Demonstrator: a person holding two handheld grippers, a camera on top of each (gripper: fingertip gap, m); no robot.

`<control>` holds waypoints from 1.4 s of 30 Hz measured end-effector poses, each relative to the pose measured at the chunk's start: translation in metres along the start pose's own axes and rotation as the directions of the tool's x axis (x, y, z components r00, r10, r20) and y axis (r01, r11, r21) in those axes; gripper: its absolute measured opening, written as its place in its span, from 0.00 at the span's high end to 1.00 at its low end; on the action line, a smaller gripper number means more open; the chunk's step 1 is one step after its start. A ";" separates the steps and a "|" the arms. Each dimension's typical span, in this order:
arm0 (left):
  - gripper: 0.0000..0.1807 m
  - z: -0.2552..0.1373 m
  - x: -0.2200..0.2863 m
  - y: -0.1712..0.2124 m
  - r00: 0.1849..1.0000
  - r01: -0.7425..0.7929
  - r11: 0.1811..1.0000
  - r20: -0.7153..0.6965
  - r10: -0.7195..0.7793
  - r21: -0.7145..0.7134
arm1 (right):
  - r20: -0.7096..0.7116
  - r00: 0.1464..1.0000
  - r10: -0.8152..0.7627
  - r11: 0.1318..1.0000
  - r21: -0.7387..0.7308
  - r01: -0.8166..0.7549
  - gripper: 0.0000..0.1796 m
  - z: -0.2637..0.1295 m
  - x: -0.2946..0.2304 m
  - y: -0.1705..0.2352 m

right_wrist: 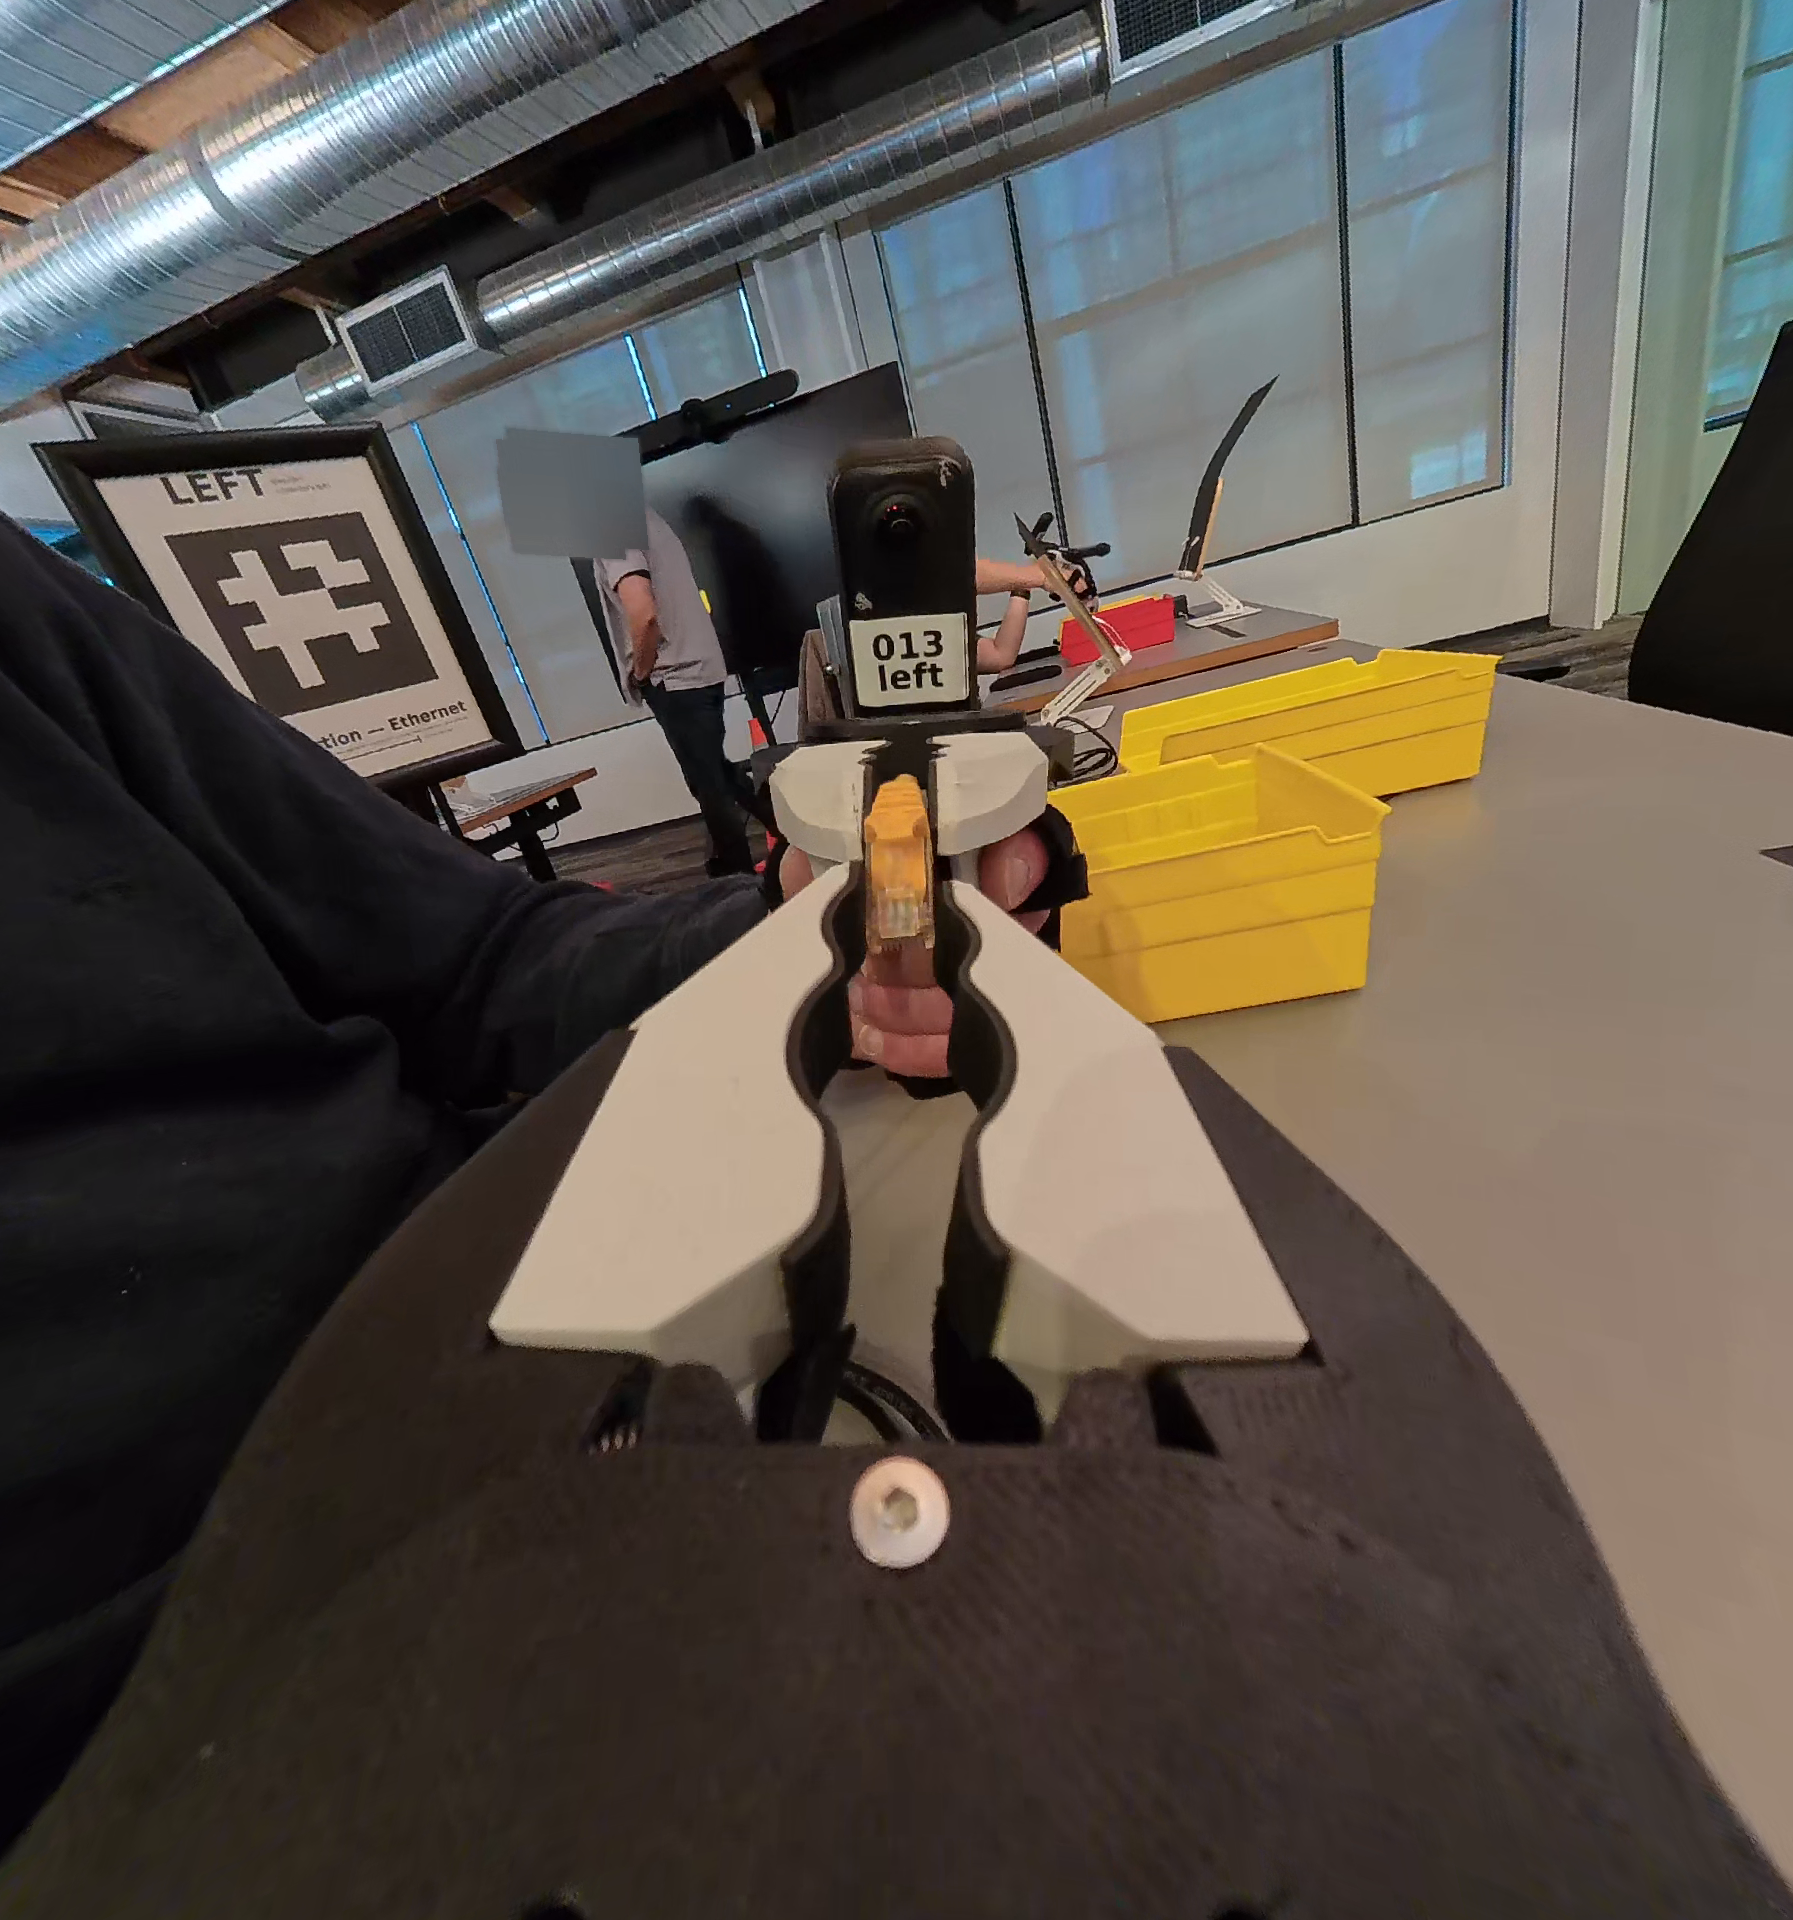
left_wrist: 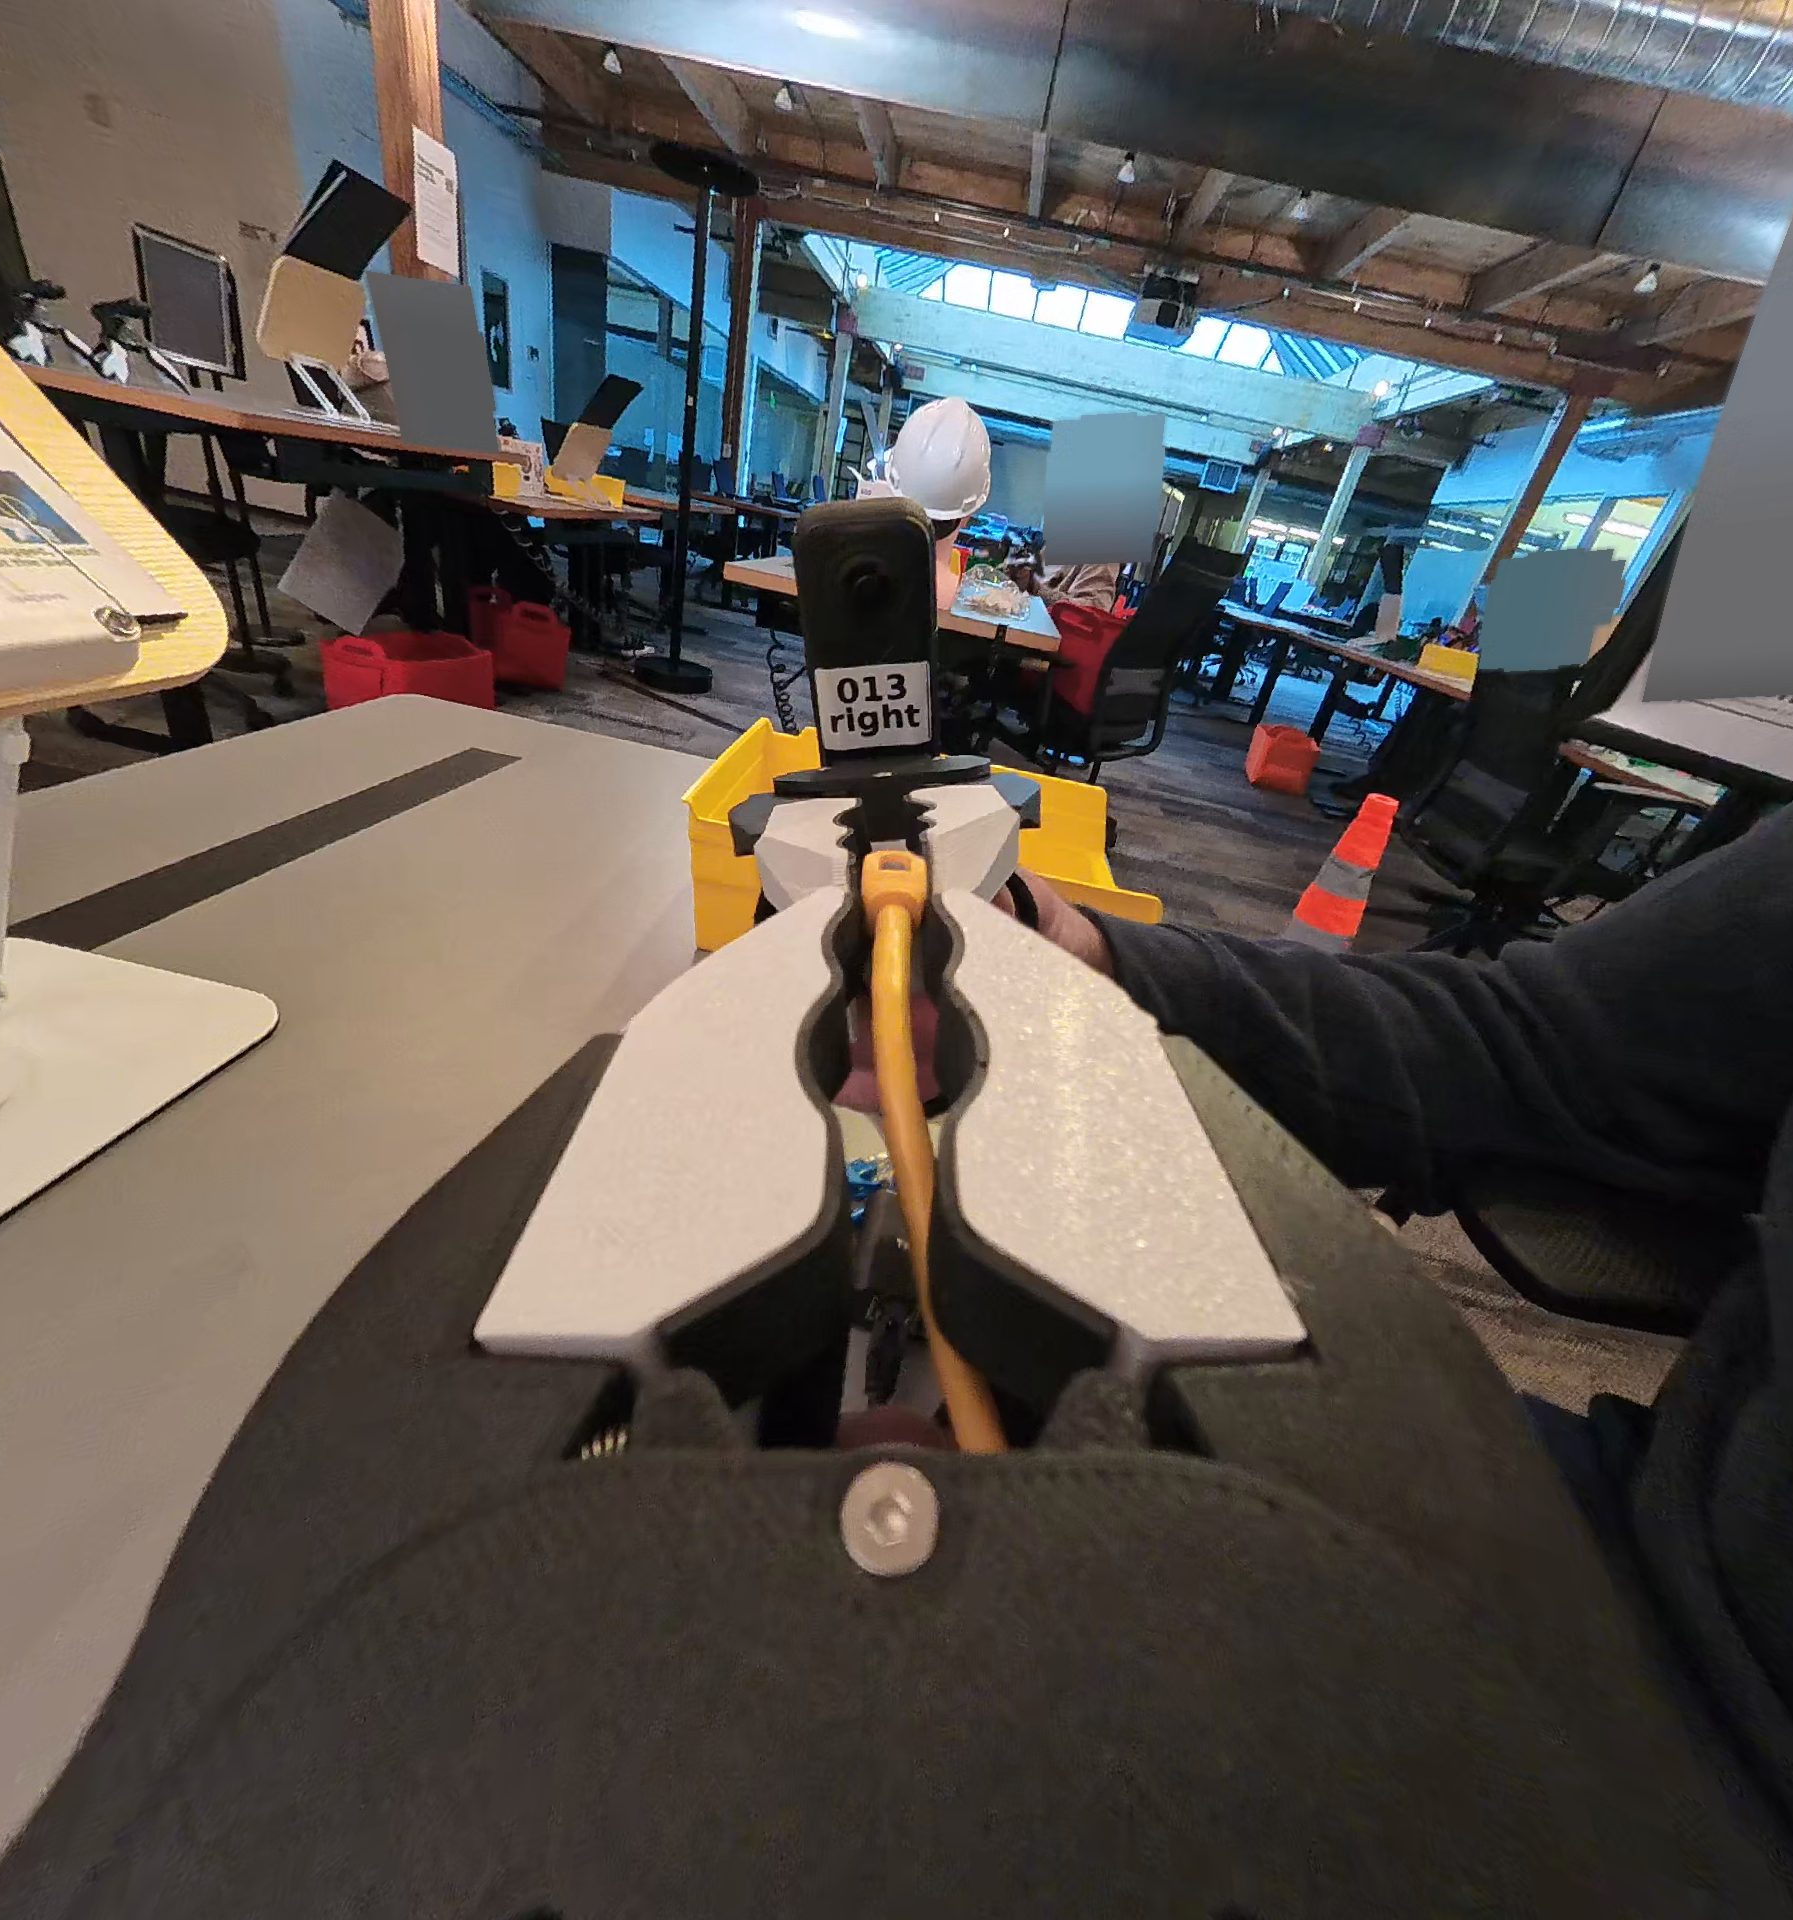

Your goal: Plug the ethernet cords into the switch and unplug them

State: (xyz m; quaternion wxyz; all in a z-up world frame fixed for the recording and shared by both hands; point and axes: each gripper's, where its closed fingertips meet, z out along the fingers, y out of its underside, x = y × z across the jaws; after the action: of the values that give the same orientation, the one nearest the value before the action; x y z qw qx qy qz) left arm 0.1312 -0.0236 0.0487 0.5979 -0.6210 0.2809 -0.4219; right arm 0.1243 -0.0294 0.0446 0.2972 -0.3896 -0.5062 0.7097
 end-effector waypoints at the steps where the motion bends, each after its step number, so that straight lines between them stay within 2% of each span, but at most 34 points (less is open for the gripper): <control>1: 0.94 0.000 0.000 -0.001 1.000 0.004 1.000 0.000 -0.004 0.013 | 0.000 1.000 0.001 1.000 0.005 -0.001 0.94 0.000 0.000 0.000; 5: 0.94 0.000 0.002 -0.003 1.000 0.016 0.998 -0.008 -0.016 0.057 | -0.001 1.000 -0.007 1.000 0.003 0.007 0.94 0.000 -0.002 -0.002; 15: 0.94 0.001 0.002 0.000 0.999 -0.041 0.999 0.014 0.041 0.027 | -0.003 1.000 0.000 1.000 -0.024 -0.001 0.94 -0.001 -0.002 0.000; 20: 0.94 -0.002 -0.001 0.004 0.999 -0.022 1.000 0.027 0.022 -0.004 | -0.052 0.998 -0.033 0.997 -0.072 0.029 0.94 -0.001 0.002 0.003; 23: 0.94 -0.008 -0.007 0.004 0.999 -0.001 1.000 0.054 0.002 -0.016 | -0.108 0.992 -0.069 0.988 -0.147 0.053 0.86 -0.007 0.008 0.009; 27: 0.94 -0.019 -0.015 0.006 0.996 0.057 0.998 0.069 -0.055 -0.023 | -0.195 0.974 -0.118 0.974 -0.216 0.075 0.80 -0.024 0.011 0.010; 30: 0.94 -0.029 -0.014 0.003 0.995 0.079 0.997 0.053 -0.078 0.000 | -0.270 0.944 -0.191 0.933 -0.348 0.089 0.75 -0.039 0.013 0.027; 36: 0.94 -0.050 -0.002 -0.013 0.993 0.113 0.990 -0.039 -0.110 0.085 | -0.356 0.915 -0.189 0.887 -0.463 0.003 0.65 -0.065 0.007 0.060; 39: 0.94 -0.057 0.005 -0.014 0.993 0.106 0.991 -0.052 -0.102 0.083 | -0.387 0.903 -0.188 0.851 -0.523 -0.047 0.61 -0.077 0.004 0.081; 42: 0.94 -0.063 0.013 -0.015 0.993 0.102 0.990 -0.070 -0.096 0.093 | -0.407 0.886 -0.222 0.777 -0.623 -0.091 0.59 -0.091 0.002 0.110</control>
State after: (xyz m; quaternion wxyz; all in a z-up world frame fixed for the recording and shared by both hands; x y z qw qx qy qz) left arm 0.0812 -0.0647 0.0613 0.5959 -0.5905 0.2484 -0.4842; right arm 0.1977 -0.0173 -0.0771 0.2869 -0.6037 -0.6411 0.3770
